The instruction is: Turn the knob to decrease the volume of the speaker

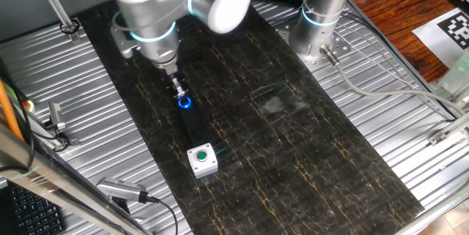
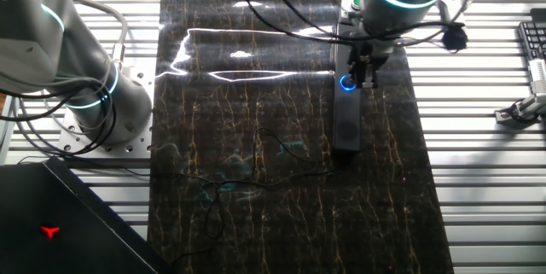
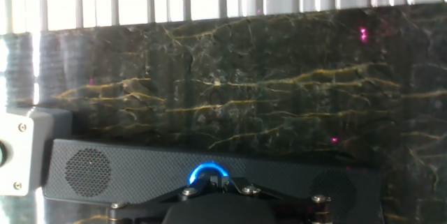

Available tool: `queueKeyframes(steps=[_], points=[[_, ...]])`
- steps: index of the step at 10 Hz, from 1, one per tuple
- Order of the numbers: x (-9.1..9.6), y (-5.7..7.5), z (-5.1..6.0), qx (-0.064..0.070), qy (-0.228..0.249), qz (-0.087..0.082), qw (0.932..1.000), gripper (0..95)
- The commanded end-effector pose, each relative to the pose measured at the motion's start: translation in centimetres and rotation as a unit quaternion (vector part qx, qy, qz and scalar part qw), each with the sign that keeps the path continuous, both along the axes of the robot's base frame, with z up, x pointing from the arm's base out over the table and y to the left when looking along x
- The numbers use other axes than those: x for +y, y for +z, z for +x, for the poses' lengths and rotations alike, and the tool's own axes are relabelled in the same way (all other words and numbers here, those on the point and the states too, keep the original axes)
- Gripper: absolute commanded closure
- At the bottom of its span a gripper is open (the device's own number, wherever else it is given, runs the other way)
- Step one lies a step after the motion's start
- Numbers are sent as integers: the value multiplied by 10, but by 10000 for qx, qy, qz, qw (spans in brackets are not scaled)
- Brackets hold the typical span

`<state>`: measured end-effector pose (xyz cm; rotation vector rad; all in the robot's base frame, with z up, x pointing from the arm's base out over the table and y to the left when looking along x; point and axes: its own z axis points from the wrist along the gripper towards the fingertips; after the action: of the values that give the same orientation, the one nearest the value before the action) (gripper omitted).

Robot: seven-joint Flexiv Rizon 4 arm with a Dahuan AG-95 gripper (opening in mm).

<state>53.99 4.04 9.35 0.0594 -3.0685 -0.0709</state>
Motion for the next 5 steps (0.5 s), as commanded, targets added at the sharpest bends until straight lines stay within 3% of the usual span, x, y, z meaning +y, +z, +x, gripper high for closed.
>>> queueKeyframes(steps=[1,5], points=[[2,-5,1,33,41,1,10000,950],[3,-7,1,125,354,-28,9993,950]])
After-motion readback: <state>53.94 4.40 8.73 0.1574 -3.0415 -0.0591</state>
